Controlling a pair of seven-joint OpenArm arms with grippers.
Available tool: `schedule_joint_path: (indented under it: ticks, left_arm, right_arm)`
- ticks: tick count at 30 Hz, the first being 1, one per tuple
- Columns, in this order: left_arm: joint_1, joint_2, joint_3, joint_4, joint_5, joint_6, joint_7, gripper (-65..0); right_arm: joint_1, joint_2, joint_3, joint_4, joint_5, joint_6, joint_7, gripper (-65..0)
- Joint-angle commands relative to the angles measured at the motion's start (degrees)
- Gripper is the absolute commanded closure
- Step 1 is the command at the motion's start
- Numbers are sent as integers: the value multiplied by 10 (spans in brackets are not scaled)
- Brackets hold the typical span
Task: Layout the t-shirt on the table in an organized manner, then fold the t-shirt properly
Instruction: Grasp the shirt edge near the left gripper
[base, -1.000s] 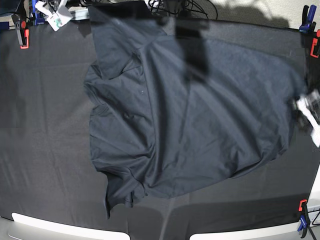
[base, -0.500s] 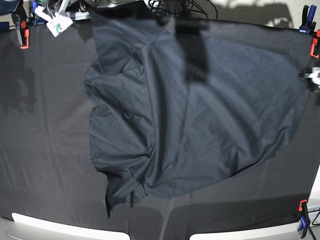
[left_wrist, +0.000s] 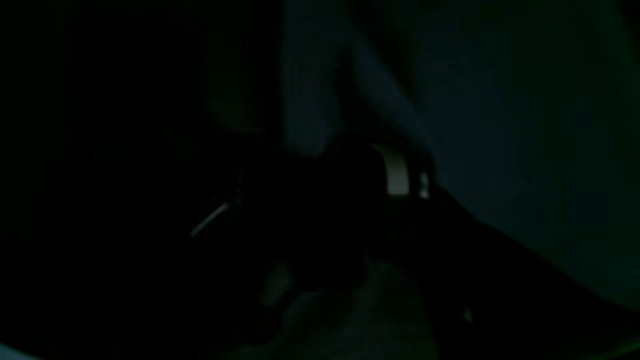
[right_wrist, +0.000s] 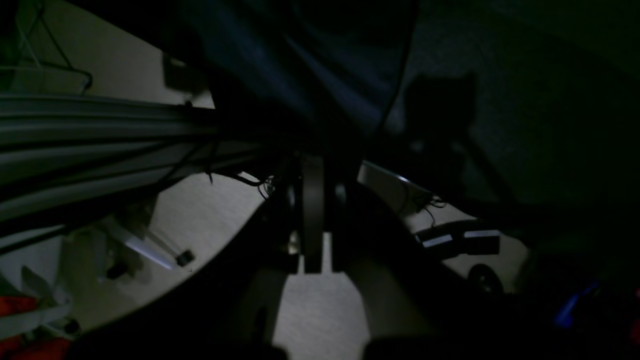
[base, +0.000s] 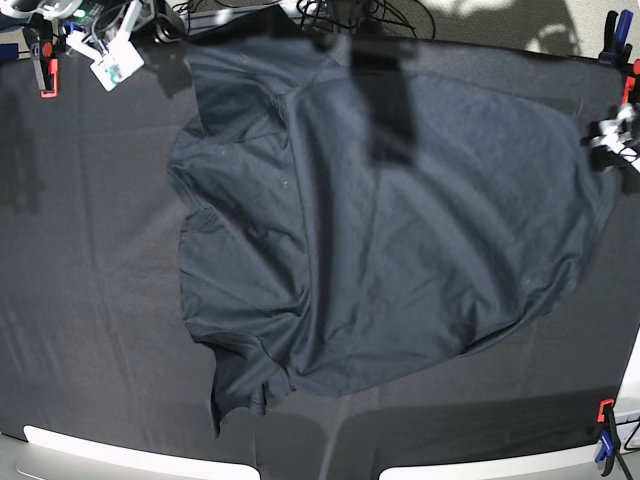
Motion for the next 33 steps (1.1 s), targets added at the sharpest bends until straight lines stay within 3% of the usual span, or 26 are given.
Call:
schedule_joint_path:
  ticks: [1,4,10,14,17,21,23,27,33]
  left_arm:
    - [-12,-9,-3,8,-17,-6,-4,-280]
    - [-41,12,-3,9,-37,-7,2,-280]
    - [-97,71,-3,32,-96,-53,44,-280]
    - [-110,106,-3,53,-95,-61,57,-280]
    - [-110,97,-3,57,-95,-72,58,-280]
    - [-110,59,-3,57,-85,-72,67,-280]
    - [-110,49,-4,57,-47,-60,62,-280]
    - [-110,50,-3,57,32,13,33,-280]
    - [-110,60,-3,57,56,21,31,-280]
  right_arm:
    - [-5,9,3,10,8,3,10,0]
    - [-5,14,3,10,10,3,16,0]
    - [-5,15,3,10,51,3,16,0]
    - [-5,15,3,10,53,3,16,0]
    - [-5,15,3,10,53,3,17,0]
    - [-5,15,3,10,53,3,21,0]
    - [-5,15,3,10,53,3,20,0]
    - [-5,15,3,10,53,3,20,0]
    - [-5,15,3,10,53,3,20,0]
